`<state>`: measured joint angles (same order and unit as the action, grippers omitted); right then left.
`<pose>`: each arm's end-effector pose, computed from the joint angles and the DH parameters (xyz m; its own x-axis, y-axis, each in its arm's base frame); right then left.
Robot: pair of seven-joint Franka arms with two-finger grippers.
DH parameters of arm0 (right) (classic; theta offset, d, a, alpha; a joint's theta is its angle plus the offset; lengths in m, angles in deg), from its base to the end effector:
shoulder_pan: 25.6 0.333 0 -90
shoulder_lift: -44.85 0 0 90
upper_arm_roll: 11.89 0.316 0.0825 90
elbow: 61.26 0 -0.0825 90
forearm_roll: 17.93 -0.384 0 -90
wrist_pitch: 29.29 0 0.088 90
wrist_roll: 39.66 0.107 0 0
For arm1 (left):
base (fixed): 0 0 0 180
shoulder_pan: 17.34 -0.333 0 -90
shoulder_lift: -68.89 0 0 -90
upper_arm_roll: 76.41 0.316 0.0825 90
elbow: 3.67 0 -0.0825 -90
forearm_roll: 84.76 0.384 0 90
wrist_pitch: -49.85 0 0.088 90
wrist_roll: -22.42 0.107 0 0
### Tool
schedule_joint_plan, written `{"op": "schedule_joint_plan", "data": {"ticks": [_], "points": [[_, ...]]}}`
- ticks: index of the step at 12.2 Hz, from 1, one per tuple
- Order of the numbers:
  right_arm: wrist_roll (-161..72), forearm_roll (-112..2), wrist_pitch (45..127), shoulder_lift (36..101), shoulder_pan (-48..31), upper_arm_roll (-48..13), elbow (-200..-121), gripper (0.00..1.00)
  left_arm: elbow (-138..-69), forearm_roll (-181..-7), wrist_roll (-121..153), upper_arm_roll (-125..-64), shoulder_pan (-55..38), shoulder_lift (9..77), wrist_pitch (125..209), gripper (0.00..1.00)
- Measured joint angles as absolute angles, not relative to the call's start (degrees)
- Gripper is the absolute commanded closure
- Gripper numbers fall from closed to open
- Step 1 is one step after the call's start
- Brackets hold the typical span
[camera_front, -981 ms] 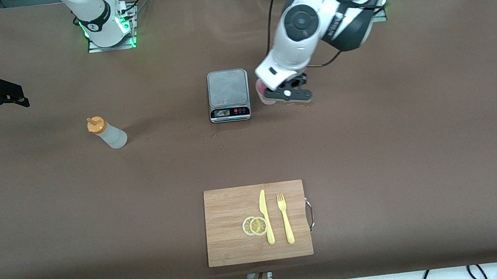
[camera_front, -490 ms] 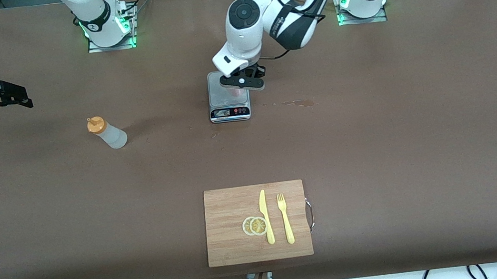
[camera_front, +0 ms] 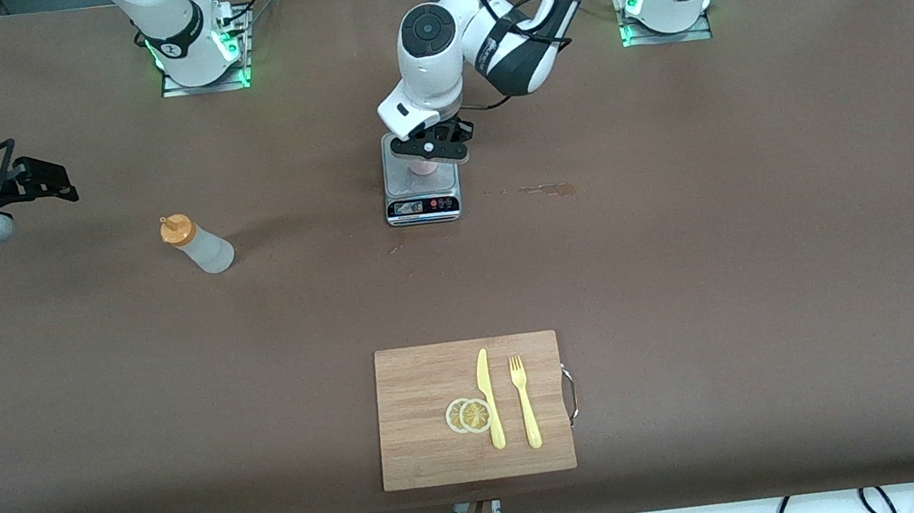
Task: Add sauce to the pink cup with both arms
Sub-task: 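Carry the pink cup with the left gripper onto the scale, then release the cup and raise the left gripper while the right gripper reaches the bottle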
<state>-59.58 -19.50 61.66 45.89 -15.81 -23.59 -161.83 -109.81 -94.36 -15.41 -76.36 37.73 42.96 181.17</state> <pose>0.5474 -0.0146 0.5298 0.9367 0.3085 -0.1657 0.2982 -0.9507 -0.0847 0.3636 -0.5261 0.2771 0.9774 -0.1905 -0.0914 -0.1829 -0.9794 0.0853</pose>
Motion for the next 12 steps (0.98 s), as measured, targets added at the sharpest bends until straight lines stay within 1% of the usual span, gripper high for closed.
{"op": "schedule_joint_plan", "data": {"ticks": [1, 6, 7, 9, 11, 12], "points": [[-61.21, -19.50, 62.02, 45.87, -15.83, -23.65, -162.38, 0.00, -109.81, -94.36, -15.50, -76.30, 37.74, 42.86, 181.39, 0.00], [-81.86, -21.48, 64.69, 45.91, -17.90, -23.84, -165.86, 0.00, -107.77, -94.36, -15.52, -75.02, 36.86, 43.44, 181.43, 0.00], [-86.37, -22.92, 64.91, 46.10, -18.84, -23.88, -166.63, 0.00, -106.42, -94.36, -15.52, -74.79, 36.01, 44.29, 179.00, 0.00], [-95.12, -26.06, 65.12, 47.07, -20.89, -23.94, -167.49, 0.00, -101.12, -94.37, -15.51, -73.61, 34.42, 46.10, 169.64, 0.00], [-104.85, -30.04, 65.17, 48.77, -23.10, -24.01, -168.15, 0.00, -94.65, -94.37, -15.52, -70.29, 33.56, 47.58, 160.46, 0.00], [-110.67, -32.16, 65.18, 49.85, -24.30, -24.06, -168.54, 0.00, -92.28, -94.37, -15.51, -68.75, 32.62, 48.40, 157.40, 0.00]]}}
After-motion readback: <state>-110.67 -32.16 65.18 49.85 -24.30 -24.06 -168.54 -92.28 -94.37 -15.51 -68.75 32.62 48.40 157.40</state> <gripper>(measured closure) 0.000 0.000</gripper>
